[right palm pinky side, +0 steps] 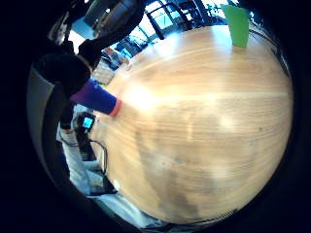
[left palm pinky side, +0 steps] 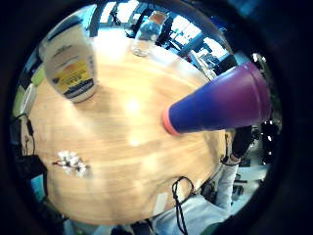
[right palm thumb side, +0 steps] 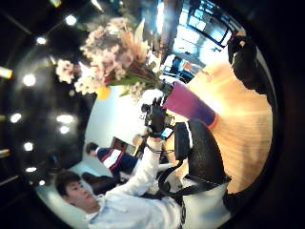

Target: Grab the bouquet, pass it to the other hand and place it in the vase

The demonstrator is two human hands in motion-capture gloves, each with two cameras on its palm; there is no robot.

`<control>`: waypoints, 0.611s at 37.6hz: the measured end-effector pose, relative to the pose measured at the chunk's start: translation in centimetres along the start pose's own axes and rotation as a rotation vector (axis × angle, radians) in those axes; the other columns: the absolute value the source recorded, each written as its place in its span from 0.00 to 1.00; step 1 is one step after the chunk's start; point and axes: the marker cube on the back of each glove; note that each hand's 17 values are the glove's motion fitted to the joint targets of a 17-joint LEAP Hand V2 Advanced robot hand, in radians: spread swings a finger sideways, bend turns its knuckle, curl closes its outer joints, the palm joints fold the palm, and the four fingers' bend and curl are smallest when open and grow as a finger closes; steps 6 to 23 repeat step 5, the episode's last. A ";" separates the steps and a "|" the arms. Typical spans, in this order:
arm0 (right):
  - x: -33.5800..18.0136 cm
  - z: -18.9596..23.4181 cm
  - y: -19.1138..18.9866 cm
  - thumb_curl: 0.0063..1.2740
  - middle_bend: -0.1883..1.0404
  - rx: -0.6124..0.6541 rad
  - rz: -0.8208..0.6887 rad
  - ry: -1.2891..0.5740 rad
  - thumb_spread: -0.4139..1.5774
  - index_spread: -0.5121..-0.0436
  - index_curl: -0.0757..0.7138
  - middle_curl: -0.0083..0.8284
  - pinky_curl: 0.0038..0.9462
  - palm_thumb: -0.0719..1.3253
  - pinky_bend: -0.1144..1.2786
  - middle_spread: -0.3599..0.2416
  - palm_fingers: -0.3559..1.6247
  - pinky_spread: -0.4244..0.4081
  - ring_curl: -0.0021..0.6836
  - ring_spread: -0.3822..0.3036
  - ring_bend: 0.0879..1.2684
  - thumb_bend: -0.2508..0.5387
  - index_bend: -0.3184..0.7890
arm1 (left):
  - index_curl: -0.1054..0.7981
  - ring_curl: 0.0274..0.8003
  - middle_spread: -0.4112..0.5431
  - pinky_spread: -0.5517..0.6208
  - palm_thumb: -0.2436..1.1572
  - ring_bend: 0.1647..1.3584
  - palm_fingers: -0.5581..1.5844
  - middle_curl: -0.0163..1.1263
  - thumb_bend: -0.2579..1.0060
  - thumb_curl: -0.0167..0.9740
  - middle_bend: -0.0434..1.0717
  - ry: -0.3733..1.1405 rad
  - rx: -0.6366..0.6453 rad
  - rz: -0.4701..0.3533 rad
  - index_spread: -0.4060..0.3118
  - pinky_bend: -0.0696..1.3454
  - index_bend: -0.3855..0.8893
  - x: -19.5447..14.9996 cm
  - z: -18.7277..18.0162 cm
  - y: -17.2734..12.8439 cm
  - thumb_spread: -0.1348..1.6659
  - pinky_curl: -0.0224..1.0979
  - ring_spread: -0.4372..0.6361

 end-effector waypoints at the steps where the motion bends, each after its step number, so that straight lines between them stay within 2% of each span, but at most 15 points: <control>1: 0.6 -0.3 0.0 0.31 0.45 -0.005 0.016 0.022 0.78 0.68 0.50 0.56 0.36 0.54 0.28 0.46 0.72 0.53 0.60 0.38 0.37 0.30 0.41 | 0.37 0.42 0.58 0.67 0.36 0.45 0.17 0.32 0.16 0.42 0.24 0.038 0.003 0.049 0.73 0.45 0.30 0.1 -0.1 0.0 0.53 0.35 0.57; 4: 1.4 -0.8 -0.2 0.31 0.44 -0.080 0.095 0.066 0.78 0.67 0.49 0.56 0.36 0.54 0.29 0.46 0.70 0.54 0.59 0.36 0.34 0.30 0.38 | 0.34 0.40 0.63 0.73 0.35 0.44 0.18 0.31 0.17 0.41 0.23 0.219 -0.053 0.199 0.75 0.45 0.31 1.2 -0.3 0.7 0.53 0.33 0.63; 5: 1.3 -0.7 -0.2 0.31 0.43 -0.129 0.109 0.038 0.77 0.66 0.49 0.56 0.37 0.54 0.30 0.46 0.68 0.54 0.59 0.36 0.33 0.30 0.38 | 0.33 0.39 0.64 0.75 0.35 0.44 0.18 0.30 0.17 0.40 0.23 0.263 -0.090 0.211 0.75 0.44 0.32 1.5 -0.3 1.1 0.53 0.33 0.65; 23: 1.3 -0.7 -0.2 0.31 0.43 -0.129 0.109 0.038 0.77 0.66 0.49 0.56 0.37 0.54 0.30 0.46 0.68 0.54 0.59 0.36 0.33 0.30 0.38 | 0.33 0.39 0.64 0.75 0.35 0.44 0.18 0.30 0.17 0.40 0.23 0.263 -0.090 0.211 0.75 0.44 0.32 1.5 -0.3 1.1 0.53 0.33 0.65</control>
